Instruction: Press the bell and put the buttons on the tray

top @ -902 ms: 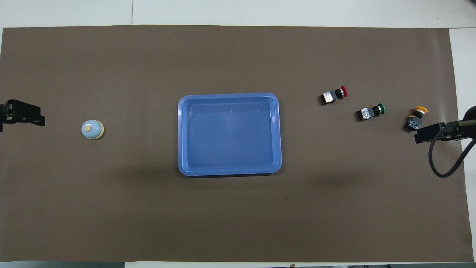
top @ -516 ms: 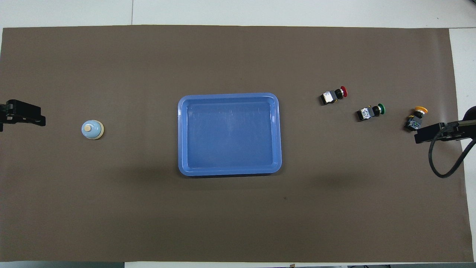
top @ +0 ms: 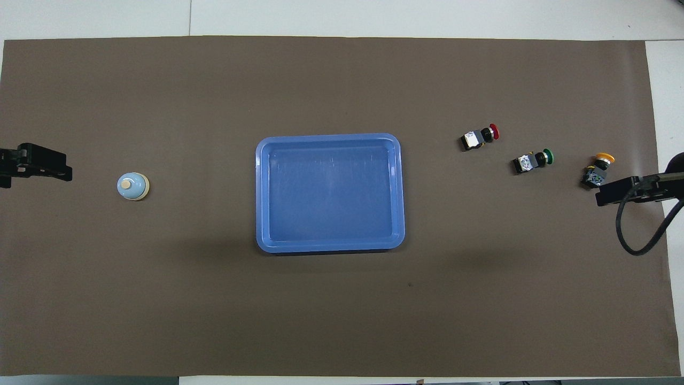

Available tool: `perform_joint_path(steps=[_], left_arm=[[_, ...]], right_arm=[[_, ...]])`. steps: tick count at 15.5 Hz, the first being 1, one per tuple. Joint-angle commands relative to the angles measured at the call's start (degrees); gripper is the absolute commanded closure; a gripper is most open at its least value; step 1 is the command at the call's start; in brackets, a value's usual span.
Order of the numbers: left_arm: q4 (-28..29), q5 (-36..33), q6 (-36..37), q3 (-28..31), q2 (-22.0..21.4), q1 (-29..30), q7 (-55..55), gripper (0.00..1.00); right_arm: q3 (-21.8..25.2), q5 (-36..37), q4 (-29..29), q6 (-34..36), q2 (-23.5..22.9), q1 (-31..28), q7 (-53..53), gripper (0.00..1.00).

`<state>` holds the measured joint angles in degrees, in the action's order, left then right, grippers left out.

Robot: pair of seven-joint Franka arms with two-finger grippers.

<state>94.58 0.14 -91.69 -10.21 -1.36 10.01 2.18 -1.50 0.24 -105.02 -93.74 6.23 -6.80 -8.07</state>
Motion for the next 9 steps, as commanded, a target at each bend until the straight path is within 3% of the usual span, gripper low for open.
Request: perform_joint_path(steps=[1, 3, 5, 9], left_arm=[[1.13, 0.3, -3.14, 0.27, -0.75, 0.01, 0.11, 0.41], [1.22, 0.3, -2.97, 0.36, -0.75, 0.28, 0.11, 0.64], [1.3, 0.3, -2.79, 0.45, -0.49, 0.45, 0.46, 1.0], [4.73, 0.3, -6.83, 0.71, -0.22, 0.45, 0.11, 1.0]], right_arm=[[-0.26, -0.59, -1.24, 0.22, 1.32, -0.59, -1.25, 0.0], [-0.35, -0.59, -1.24, 0.22, 1.32, -0.59, -1.25, 0.0], [-0.35, -0.59, -1.24, 0.22, 1.32, -0.59, -1.25, 0.0], [-0.35, -0.59, -1.24, 0.22, 1.32, -0.59, -1.16, 0.0]])
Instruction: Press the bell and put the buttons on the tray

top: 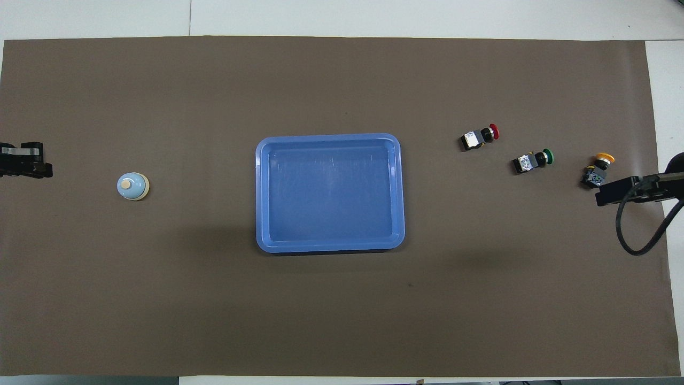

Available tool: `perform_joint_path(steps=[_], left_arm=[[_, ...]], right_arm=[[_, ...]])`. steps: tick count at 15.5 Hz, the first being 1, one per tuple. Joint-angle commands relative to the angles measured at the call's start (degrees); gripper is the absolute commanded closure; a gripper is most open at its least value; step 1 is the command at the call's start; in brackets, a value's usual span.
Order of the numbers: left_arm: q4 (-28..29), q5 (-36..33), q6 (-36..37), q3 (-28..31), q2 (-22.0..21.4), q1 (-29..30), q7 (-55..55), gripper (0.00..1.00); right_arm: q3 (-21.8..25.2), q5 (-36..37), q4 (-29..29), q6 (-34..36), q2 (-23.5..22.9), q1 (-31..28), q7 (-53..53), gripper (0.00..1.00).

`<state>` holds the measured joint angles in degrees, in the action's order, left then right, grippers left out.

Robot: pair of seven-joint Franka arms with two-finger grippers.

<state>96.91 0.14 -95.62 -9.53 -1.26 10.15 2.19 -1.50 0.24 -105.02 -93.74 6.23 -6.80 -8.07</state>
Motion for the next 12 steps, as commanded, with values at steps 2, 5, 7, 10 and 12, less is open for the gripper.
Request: perform_joint_path(steps=[2, 5, 7, 10, 12], left_arm=[[5.29, 0.3, -5.79, 0.13, -0.4, 1.18, 0.01, 1.0], [6.89, 0.3, -9.22, 0.13, 2.39, 2.59, 0.01, 1.0], [7.41, 0.3, -10.8, 0.13, 5.3, 2.77, 0.1, 1.0], [15.48, 0.3, -18.52, 0.13, 4.96, 2.51, 0.45, 1.0], [18.3, 0.3, -21.96, 0.13, 5.13, 2.24, 0.45, 1.0]], right_arm=[[-0.35, -0.59, -1.24, 0.22, 1.32, -0.59, -1.25, 0.0], [-0.35, -0.59, -1.24, 0.22, 1.32, -0.59, -1.16, 0.0], [-0.35, -0.59, -1.24, 0.22, 1.32, -0.59, -1.25, 0.0], [-0.35, -0.59, -1.24, 0.22, 1.32, -0.59, -1.16, 0.0], [-0.35, -0.59, -1.24, 0.22, 1.32, -0.59, -1.25, 0.0]])
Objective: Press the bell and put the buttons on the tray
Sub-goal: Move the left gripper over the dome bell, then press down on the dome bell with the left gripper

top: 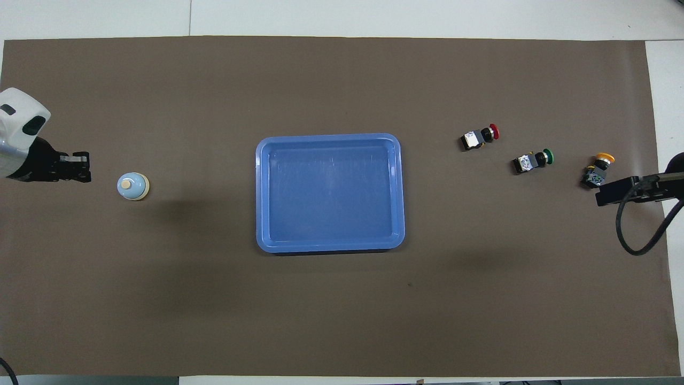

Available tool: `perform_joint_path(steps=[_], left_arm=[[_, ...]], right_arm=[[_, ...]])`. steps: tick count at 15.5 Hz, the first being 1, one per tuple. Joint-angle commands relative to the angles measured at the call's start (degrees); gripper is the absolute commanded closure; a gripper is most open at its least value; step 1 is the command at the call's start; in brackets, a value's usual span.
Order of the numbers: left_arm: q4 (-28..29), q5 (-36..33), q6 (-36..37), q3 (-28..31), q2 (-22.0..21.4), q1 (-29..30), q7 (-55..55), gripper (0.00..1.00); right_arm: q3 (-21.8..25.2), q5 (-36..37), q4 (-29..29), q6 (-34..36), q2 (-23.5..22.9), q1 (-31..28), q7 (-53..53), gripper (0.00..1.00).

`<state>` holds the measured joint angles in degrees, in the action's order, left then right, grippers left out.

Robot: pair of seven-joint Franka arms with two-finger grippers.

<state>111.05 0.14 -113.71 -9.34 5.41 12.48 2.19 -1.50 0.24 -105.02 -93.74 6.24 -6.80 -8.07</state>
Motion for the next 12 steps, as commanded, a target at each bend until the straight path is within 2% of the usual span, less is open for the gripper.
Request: perform_joint_path(steps=[1, 4, 12], left_arm=[[5.56, 0.3, -5.72, -0.06, -1.54, 0.08, 0.53, 1.0], [9.17, 0.3, -10.73, -0.06, -1.11, 0.52, 0.36, 1.0], [10.41, 0.3, -16.1, -0.06, 1.97, -0.35, 0.53, 1.0]], right_arm=[[-0.35, -0.59, -1.24, 0.22, 1.32, -0.59, -1.25, 0.0], [-0.35, -0.59, -1.24, 0.22, 1.32, -0.59, -1.25, 0.0], [-0.35, -0.59, -1.24, 0.22, 1.32, -0.59, -1.25, 0.0]])
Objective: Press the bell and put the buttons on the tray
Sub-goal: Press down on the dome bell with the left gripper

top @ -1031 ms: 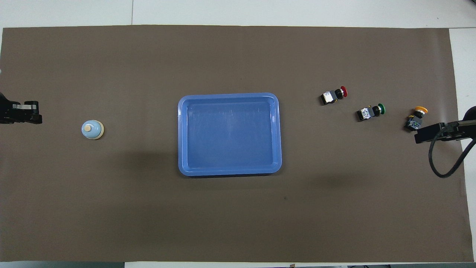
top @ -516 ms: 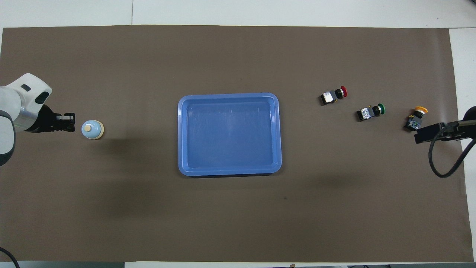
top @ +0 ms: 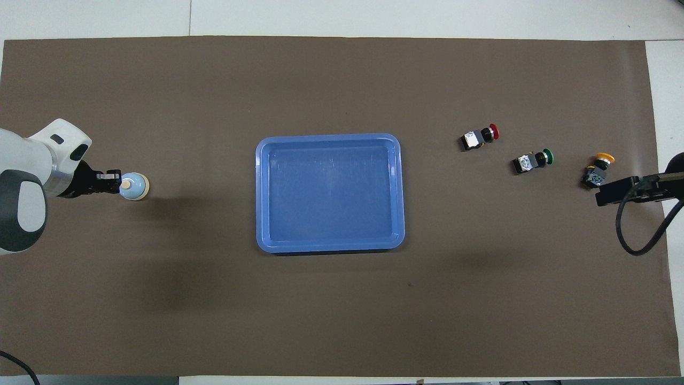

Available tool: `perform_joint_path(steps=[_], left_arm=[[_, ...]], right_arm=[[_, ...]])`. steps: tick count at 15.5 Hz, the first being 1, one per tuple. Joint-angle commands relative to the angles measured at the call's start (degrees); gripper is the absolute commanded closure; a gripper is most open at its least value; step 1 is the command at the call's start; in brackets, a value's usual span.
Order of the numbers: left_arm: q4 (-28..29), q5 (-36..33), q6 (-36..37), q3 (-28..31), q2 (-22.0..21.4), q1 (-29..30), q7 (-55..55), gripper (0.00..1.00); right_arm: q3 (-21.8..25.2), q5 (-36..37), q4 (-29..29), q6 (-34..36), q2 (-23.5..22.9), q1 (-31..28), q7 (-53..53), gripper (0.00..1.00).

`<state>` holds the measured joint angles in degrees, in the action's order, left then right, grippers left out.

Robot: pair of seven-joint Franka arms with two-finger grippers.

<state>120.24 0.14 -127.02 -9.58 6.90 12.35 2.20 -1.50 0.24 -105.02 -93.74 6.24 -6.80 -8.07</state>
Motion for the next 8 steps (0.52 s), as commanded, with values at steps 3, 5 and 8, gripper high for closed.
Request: perform_joint_path(steps=[3, 5, 8], left_arm=[[2.27, 0.3, -5.51, 0.17, 1.19, -0.22, 0.52, 1.0], [2.8, 0.3, -6.66, 0.17, 1.45, 0.13, 0.43, 1.0], [2.98, 0.3, -8.76, 0.17, 3.12, 0.22, 0.17, 1.0]], right_arm=[[-0.35, -0.59, -1.24, 0.22, 1.32, -0.59, -1.25, 0.0], [-0.35, -0.59, -1.24, 0.22, 1.32, -0.59, -1.25, 0.0], [-0.35, -0.59, -1.24, 0.22, 1.32, -0.59, -1.25, 0.0]])
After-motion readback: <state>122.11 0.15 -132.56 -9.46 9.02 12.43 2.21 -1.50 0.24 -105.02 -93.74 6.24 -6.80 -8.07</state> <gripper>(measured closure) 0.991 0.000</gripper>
